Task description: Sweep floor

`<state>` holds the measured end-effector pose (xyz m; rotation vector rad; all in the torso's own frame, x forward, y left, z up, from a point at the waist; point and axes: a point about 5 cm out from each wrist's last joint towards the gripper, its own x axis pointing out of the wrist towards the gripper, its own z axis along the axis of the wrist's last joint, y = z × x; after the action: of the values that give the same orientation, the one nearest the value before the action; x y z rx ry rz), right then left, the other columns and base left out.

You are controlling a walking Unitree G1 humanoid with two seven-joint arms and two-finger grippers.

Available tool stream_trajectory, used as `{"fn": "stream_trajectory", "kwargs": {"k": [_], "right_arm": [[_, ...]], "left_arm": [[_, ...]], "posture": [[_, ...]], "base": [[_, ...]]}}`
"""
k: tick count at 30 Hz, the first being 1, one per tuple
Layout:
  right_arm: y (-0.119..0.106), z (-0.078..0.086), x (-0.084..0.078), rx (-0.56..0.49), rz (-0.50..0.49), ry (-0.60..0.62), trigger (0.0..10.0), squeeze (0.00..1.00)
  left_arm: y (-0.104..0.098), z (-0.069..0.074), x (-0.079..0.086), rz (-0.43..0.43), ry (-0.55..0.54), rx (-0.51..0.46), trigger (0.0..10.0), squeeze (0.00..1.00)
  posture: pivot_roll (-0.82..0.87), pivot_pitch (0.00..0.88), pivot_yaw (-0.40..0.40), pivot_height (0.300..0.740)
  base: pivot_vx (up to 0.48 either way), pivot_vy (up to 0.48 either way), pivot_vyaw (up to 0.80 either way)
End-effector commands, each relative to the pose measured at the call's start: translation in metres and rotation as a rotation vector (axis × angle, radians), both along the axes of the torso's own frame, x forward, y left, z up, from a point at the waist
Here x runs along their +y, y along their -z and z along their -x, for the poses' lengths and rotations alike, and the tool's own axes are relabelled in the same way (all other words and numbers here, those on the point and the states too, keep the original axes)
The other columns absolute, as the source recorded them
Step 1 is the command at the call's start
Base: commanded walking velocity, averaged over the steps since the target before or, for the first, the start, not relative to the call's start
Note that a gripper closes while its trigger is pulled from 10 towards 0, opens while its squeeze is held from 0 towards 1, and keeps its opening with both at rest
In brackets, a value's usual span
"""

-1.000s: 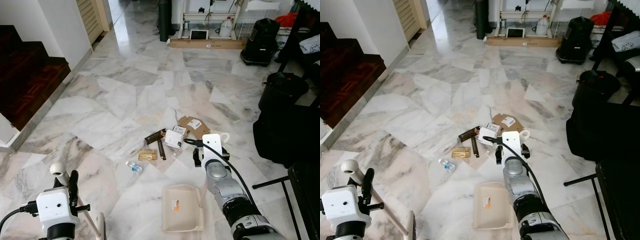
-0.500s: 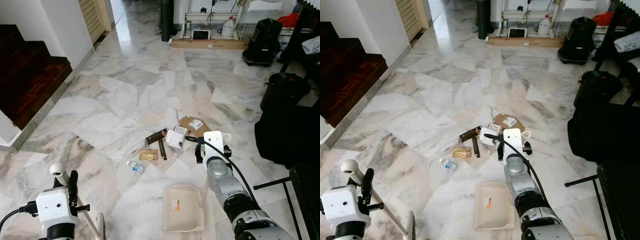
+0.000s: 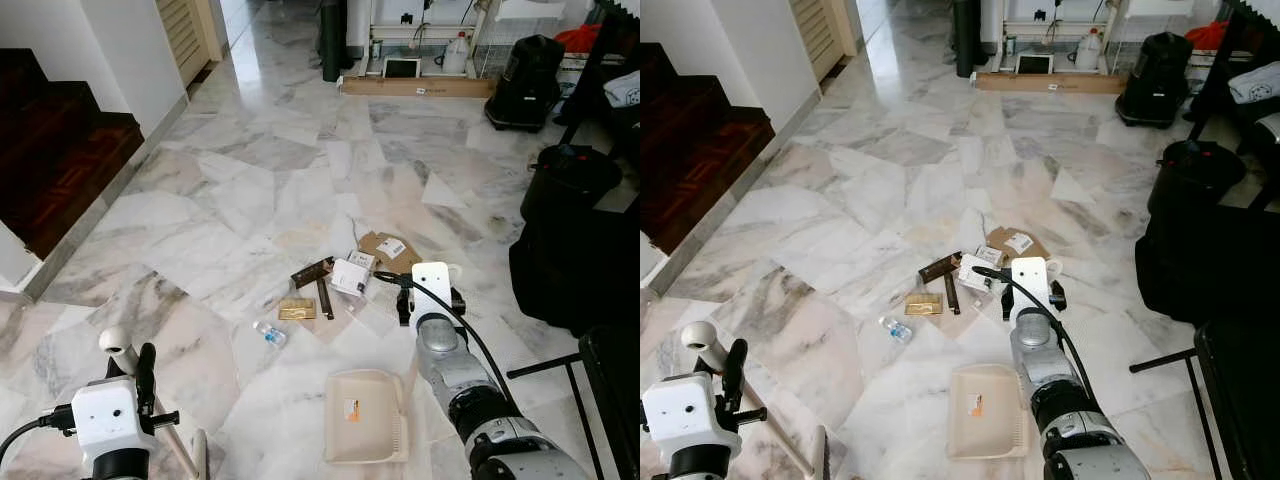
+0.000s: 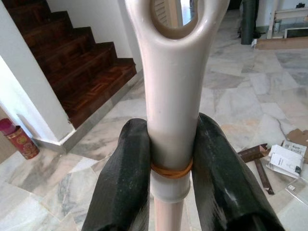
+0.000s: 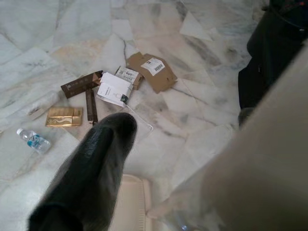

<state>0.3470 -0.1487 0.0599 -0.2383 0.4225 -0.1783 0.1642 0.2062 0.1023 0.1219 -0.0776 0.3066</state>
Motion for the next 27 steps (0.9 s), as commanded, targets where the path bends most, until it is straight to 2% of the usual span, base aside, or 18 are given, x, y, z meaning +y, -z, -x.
{"fn": "stream_trajectory", "kwargs": {"k": [1, 3, 4, 6, 7, 16, 17, 18, 19, 27], "right_arm": [[-0.0008, -0.0011, 0.0024, -0.003, -0.004, 0.0, 0.0, 0.0], [-0.0008, -0.0012, 0.0023, -0.003, -0.003, 0.001, 0.0, 0.0], [-0.0007, -0.0012, 0.0024, -0.001, -0.003, 0.001, 0.4, 0.0], [-0.0003, -0.0012, 0.0025, 0.003, -0.001, 0.003, 8.8, 0.0], [0.0, -0.0012, 0.0026, 0.006, 0.001, 0.004, 10.0, 0.0], [0.0005, -0.002, 0.0028, 0.011, 0.006, 0.008, 10.0, 0.0], [0.0006, -0.002, 0.0028, 0.011, 0.005, 0.008, 7.6, 0.0], [0.0006, -0.002, 0.0028, 0.01, 0.005, 0.008, 7.6, 0.0], [0.0005, -0.0022, 0.0028, 0.008, 0.006, 0.007, 0.0, 0.0], [0.0001, -0.0028, 0.0026, 0.004, 0.006, 0.01, 0.0, 0.0]], "left_arm": [[-0.0053, 0.0015, 0.0034, -0.018, -0.009, -0.018, 10.0, 0.0], [-0.0054, 0.0015, 0.0035, -0.019, -0.009, -0.018, 10.0, 0.0], [-0.0054, 0.0015, 0.0036, -0.019, -0.009, -0.017, 10.0, 0.0], [-0.0055, 0.0015, 0.0036, -0.019, -0.009, -0.017, 10.0, 0.0], [-0.0054, 0.0016, 0.0037, -0.019, -0.01, -0.017, 10.0, 0.0], [-0.0053, 0.0012, 0.0037, -0.02, -0.01, -0.018, 10.0, 0.0], [-0.0053, 0.0011, 0.0036, -0.019, -0.01, -0.018, 10.0, 0.0], [-0.0053, 0.001, 0.0036, -0.019, -0.01, -0.018, 10.0, 0.0], [-0.0053, 0.001, 0.0036, -0.019, -0.009, -0.018, 10.0, 0.0], [-0.0052, 0.0006, 0.0036, -0.019, -0.009, -0.019, 10.0, 0.0]], "posture": [[-0.01, 0.106, 0.084, 0.74], [-0.01, 0.106, 0.084, 0.74], [-0.01, 0.108, 0.085, 0.74], [-0.01, 0.108, 0.085, 0.74], [-0.01, 0.11, 0.085, 0.74], [-0.01, 0.105, 0.084, 0.74], [-0.01, 0.105, 0.084, 0.74], [-0.01, 0.105, 0.084, 0.74], [-0.01, 0.104, 0.084, 0.74], [-0.01, 0.102, 0.084, 0.74]], "base": [[0.0, 0.0, 0.0], [0.0, 0.0, 0.0], [0.0, 0.0, 0.0], [0.0, 0.0, 0.0], [0.0, 0.0, 0.0], [0.0, 0.0, 0.0], [0.0, 0.0, 0.0], [0.0, 0.0, 0.0], [0.0, 0.0, 0.0], [0.0, 0.0, 0.0]]}}
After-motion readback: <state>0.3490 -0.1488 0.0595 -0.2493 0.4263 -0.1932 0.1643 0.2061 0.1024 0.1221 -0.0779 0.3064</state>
